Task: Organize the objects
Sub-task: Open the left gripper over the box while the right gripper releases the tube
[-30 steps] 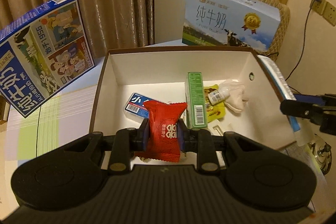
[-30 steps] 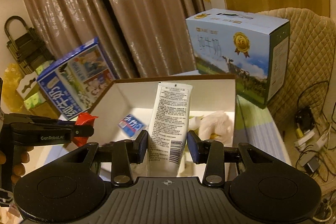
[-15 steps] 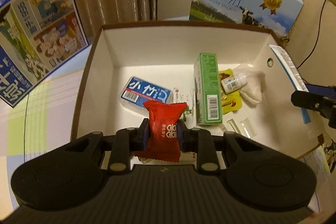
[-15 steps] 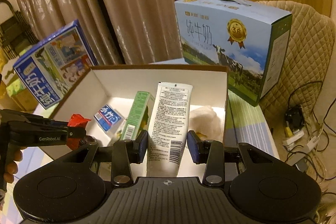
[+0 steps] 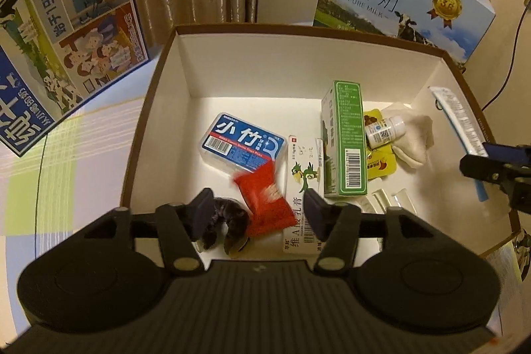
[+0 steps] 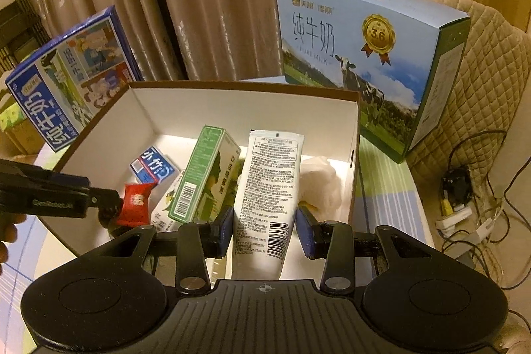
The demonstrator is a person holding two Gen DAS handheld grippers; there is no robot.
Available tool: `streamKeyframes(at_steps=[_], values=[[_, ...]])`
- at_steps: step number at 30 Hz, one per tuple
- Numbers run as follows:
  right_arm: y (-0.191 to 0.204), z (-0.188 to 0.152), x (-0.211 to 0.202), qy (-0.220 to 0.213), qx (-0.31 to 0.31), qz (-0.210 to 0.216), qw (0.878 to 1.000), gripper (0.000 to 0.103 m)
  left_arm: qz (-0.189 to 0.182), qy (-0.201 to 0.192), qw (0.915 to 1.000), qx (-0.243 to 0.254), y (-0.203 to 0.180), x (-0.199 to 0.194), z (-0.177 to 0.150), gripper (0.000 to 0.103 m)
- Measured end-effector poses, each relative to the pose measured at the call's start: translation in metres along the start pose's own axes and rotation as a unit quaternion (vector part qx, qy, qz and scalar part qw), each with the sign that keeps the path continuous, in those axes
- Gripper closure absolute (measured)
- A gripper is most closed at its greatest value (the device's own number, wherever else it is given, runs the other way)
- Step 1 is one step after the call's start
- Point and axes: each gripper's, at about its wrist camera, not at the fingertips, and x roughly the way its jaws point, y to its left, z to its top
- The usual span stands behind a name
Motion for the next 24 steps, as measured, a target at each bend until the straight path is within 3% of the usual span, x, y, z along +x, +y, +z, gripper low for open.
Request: streamKeyframes(at_steps=[10,24], values=[[0.014,-0.006,0.017,0.03,-0.063,-0.036,0.997,0.065,-0.006,-0.001,1.0,0.001,0.002,-0.009,-0.004,0.043],[0.014,-0.005,0.046,0.054,-0.087,-0.063,0.993,0.065,-0.005,0.0,1.0,0.001,0.002,-0.014,-0.005,0.042]])
